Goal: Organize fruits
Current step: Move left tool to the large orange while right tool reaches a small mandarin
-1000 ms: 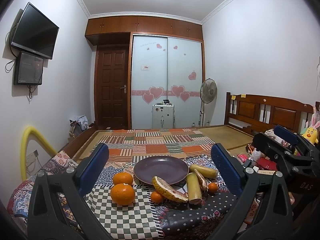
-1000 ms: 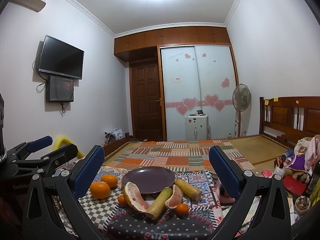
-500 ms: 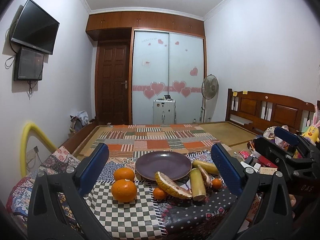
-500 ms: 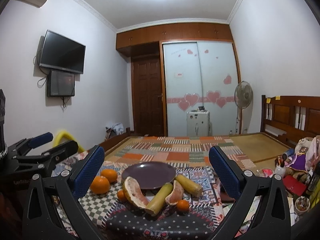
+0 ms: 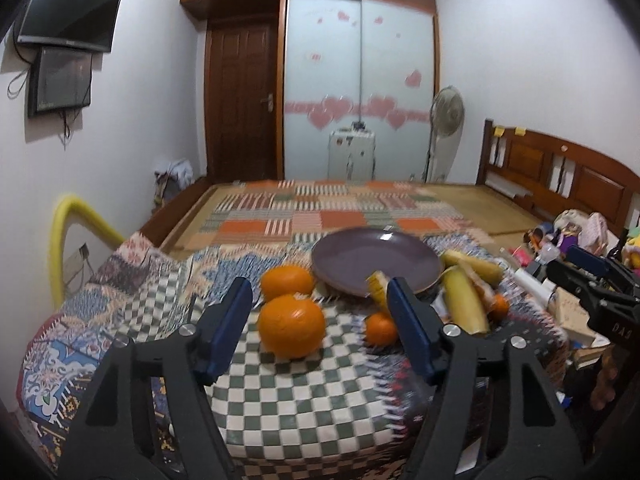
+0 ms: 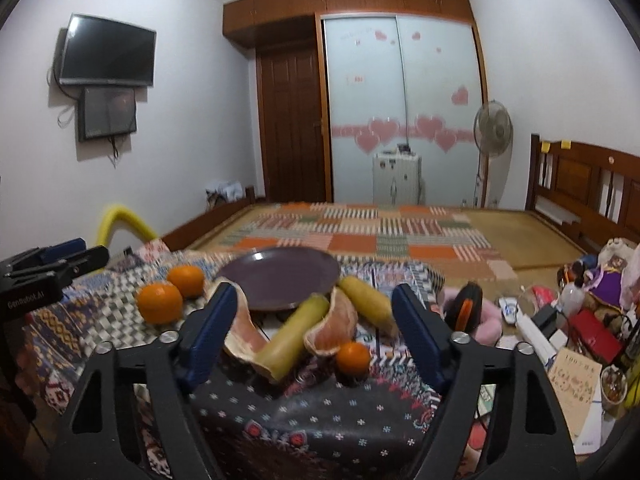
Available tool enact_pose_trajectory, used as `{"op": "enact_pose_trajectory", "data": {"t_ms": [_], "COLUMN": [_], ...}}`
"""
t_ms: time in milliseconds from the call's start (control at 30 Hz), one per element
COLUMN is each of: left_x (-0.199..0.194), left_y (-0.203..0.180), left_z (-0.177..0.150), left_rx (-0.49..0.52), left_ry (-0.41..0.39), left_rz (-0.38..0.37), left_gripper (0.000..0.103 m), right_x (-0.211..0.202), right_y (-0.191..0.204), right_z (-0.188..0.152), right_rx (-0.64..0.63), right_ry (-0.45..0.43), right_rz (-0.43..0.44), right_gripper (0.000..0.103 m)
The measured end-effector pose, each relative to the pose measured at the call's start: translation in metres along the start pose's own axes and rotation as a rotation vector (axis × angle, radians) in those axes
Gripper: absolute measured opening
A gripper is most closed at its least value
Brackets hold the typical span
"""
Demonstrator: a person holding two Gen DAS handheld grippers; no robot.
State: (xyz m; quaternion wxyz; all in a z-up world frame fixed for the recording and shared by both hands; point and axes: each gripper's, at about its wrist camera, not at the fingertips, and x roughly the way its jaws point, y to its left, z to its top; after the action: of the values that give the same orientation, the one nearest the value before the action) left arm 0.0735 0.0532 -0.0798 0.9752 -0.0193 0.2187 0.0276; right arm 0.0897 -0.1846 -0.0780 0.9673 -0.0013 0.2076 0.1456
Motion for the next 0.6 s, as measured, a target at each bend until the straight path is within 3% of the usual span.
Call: {"op": "enact_pose_trajectory", "data": {"t_ms": [200,333,600], "left_x": [0.032,0.056,0.085], "left_y": [0.017,0.026,0.028], "left_z": [-0.016,-0.026,-0.037], "left_rx": [-0.013,-0.022,-0.024], "left_ry": [0.098,0.167,0.215], "left_rz": [0.006,-0.014,-0.001], "left_gripper": [0.069,0.069,0.076], "right_x": [0.025,0.043,0.060], "right_y": [-0.011,-0.023,-0.032], "right_z": [-0.010,-0.017,-0.029], "right_rx": [-0.003,0.020,0.052], "right_ry": [0.088,0.148,0.206], "right_rz": [-0.009,-0.014,-0.020], "right_gripper": [0.060,0.060,0.060]}}
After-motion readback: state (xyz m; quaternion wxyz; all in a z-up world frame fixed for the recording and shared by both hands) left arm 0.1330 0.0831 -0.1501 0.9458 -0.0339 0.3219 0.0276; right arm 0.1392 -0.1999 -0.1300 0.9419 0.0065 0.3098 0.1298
